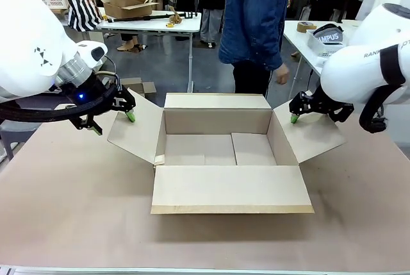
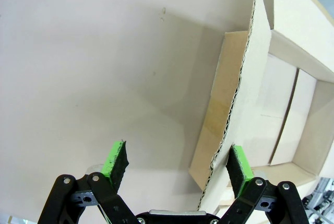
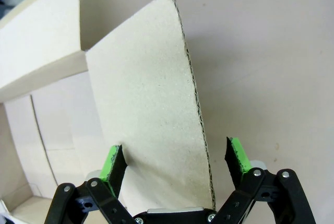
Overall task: Pack the gift set into the box.
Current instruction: Lift both hands away from the flaps of the Package Box.
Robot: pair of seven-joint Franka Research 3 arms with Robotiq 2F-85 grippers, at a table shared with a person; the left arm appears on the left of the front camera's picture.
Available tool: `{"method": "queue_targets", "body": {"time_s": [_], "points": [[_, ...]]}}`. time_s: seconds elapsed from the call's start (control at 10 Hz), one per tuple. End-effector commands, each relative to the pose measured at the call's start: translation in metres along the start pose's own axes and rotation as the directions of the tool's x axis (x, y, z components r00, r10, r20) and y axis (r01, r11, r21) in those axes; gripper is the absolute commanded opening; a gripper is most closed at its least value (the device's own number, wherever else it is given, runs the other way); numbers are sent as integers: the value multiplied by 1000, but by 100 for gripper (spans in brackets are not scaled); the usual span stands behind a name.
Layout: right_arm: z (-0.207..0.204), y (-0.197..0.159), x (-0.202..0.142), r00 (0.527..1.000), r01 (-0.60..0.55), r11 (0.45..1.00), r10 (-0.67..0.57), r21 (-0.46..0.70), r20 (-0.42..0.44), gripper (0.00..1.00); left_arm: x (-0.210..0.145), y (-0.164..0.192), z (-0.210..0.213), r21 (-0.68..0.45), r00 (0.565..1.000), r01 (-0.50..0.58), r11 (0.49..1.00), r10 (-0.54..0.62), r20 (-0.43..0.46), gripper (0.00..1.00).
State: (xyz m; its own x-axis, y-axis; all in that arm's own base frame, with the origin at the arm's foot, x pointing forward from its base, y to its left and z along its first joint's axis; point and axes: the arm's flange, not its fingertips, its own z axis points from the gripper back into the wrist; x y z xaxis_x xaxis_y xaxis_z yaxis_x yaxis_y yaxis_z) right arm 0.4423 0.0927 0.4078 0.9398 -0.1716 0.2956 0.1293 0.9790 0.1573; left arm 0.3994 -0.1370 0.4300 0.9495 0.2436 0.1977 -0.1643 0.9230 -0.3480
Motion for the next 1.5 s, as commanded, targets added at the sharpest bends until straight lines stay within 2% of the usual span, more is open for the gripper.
{"method": "queue_targets", "body": {"time_s": [0.0, 1.4], "points": [[4, 2, 2, 1000, 15, 1000, -15, -20, 0, 100, 1, -1, 3, 20, 1000, -9, 1000, 9, 1, 100], [4, 2, 2, 1000, 15, 1000, -15, -20, 0, 100, 1, -1, 3, 20, 1000, -9, 1000, 9, 1, 100]]}}
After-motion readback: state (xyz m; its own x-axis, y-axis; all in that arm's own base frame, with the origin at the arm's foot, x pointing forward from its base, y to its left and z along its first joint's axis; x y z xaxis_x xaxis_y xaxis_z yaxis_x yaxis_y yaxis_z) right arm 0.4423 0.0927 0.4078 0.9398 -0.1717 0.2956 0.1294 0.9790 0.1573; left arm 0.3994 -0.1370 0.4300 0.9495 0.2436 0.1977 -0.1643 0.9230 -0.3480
